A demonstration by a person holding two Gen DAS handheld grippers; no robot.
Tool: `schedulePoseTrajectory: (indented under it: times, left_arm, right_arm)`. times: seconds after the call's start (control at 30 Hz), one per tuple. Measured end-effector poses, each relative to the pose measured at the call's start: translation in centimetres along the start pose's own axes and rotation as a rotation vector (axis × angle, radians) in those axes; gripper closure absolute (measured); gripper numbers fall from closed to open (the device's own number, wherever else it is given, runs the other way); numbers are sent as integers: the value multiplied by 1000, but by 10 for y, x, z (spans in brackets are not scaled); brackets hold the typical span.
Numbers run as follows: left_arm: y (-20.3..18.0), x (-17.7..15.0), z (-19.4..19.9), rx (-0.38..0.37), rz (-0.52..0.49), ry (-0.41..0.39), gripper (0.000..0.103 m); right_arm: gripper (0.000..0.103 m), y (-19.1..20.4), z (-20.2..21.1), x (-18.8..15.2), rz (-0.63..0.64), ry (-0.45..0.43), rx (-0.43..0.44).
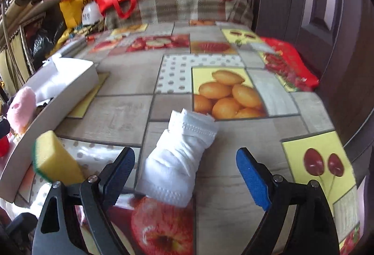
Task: Organize soft objects
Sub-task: 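Grasp the green-yellow scouring sponge with the left gripper while the right grasps the white sock, then carry the scouring sponge and white sock back over the white tray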
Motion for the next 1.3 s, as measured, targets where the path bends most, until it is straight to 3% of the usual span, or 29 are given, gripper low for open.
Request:
schedulePoseTrajectory:
  times: [0.07,0.3,0.4,0.43,0.47,0.53,0.57,0.6,0.63,0.83,1.0,1.3]
  left_arm:
    - [3,2,-9,-17,28,25,1]
    - [8,11,-43,-51,87,102,1]
    - [10,11,-52,-60,101,134,8]
    - [11,10,-55,-67,108,152,21]
    - [12,9,-58,-70,115,167,41]
    - [13,8,-61,-80,123,182,63]
    - [12,7,-60,-86,121,180,64]
    - [11,8,-58,-95,117,166,64]
    - [10,9,-53,-101,109,145,64]
    - [3,14,-31,-81,60,26,64]
    - [8,16,-14,-45,72,-57,64]
    - [12,16,0,-28,87,-111,64]
  right_arm:
    - [24,-2,-8,-2,-11,46,20]
    - [25,-5,-5,-3,-28,39,39]
    - [31,-8,-5,-3,-44,40,28]
    - [32,-9,-4,-3,-50,39,32]
    - [33,-10,-4,-3,-54,36,36]
    - [37,-11,-3,-3,-60,35,38]
    - [54,-10,-4,-1,-61,32,41]
    - [62,-10,-3,-1,-63,27,47]
    - [64,-11,-2,-1,-68,24,53]
    - [65,-22,6,-1,-133,-24,69]
    - [65,-22,32,-1,-138,-155,32]
    - [65,-11,66,-7,-96,-330,-25]
Point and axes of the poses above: each gripper's, at about its wrist camera, not at the fingertips, and z roughly against the way its jaws point, y to its left, x to its top, the point moved 3 cm from there along -z, roughly the way its jaws point, and after that the axes turned 5 degrees about -x, right-handed, at the moved point
